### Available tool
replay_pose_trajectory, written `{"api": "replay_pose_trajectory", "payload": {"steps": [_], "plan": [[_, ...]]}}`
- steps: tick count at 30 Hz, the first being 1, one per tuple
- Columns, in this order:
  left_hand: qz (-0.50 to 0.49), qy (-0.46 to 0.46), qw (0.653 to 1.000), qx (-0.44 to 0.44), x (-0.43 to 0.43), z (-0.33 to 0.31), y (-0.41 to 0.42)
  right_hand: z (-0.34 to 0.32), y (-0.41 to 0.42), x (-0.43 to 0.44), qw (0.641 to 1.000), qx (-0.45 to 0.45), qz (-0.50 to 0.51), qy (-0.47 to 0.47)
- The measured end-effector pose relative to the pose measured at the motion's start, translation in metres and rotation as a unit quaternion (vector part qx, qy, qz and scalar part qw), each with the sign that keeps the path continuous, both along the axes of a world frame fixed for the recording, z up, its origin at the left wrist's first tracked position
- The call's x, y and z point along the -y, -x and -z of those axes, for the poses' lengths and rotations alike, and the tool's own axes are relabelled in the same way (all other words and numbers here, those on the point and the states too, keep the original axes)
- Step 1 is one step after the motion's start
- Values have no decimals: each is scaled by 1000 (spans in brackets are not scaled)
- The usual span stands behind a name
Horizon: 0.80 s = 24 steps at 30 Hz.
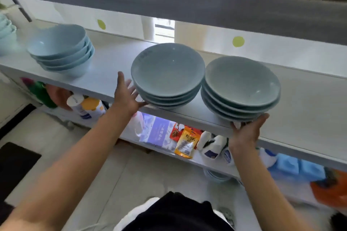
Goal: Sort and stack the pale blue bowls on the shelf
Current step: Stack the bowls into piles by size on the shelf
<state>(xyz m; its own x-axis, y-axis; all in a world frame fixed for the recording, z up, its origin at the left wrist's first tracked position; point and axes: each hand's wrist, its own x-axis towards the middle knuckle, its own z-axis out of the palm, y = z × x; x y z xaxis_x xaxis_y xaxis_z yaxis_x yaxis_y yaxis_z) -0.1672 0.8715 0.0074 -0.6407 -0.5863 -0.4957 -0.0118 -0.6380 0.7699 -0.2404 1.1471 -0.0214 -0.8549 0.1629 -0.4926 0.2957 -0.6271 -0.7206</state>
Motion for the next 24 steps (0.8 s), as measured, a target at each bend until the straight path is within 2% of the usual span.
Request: {"api": "replay_pose_trajectory", "payload": {"steps": [2,4,7,11,16,24], "plan": [[69,24,997,-1,18,-6,-3,5,-15,25,1000,3,25,19],[145,49,988,4,28,-14,-1,7,-31,52,1000,13,8,5],[226,66,971,28,30,-25,4,0,-46,89,997,20,-74,-22],[315,30,948,26,34,-31,12,-22,-53,121,974,-49,-218,-39],[360,33,932,20,39,-28,17,-26,-40,127,960,-30,-271,-70],[394,43,918,15,41,-34,21,-23,-36,137,962,-36,-266,-56]]}}
